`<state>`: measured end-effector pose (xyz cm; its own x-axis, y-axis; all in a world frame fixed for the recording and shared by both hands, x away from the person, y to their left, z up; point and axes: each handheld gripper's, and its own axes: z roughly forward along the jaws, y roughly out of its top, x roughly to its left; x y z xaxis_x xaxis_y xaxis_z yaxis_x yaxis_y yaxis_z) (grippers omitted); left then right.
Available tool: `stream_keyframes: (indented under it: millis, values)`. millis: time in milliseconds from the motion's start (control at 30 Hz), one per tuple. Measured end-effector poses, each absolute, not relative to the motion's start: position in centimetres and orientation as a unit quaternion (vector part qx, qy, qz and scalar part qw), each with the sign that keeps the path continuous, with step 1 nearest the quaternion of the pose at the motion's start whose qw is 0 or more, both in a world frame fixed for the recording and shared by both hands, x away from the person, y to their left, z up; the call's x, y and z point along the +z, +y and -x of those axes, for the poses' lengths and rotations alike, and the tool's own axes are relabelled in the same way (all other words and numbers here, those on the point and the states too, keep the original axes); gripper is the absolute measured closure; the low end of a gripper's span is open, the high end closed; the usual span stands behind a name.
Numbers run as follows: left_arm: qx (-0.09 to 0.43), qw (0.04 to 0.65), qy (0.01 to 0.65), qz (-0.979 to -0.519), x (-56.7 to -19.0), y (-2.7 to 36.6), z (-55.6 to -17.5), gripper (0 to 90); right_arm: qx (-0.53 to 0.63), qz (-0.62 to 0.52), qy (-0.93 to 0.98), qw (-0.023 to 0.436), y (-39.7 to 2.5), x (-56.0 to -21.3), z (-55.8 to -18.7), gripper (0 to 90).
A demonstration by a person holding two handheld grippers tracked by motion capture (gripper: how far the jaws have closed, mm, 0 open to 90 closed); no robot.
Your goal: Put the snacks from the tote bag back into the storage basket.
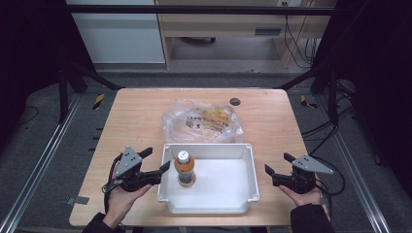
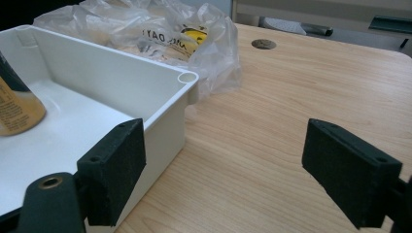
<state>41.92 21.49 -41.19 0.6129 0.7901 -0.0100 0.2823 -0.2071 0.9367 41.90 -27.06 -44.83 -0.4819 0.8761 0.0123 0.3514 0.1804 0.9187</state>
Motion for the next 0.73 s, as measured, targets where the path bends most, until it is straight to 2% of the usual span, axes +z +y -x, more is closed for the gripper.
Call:
stream_keyframes:
  millis: [400,733]
  values:
    - [0.271,0.481,0.404,-0.729,-44.0,25.3,-42.5,23.0,0.472,-0.435,0.715,0.277,-27.6,-45.1,-41.8,15.4]
    - [0.285,0.451,0.423,-0.732,-45.8,26.9,-43.5,24.0,0.462,-0.439,0.718,0.280,-28.3,-45.5,-41.9,15.0]
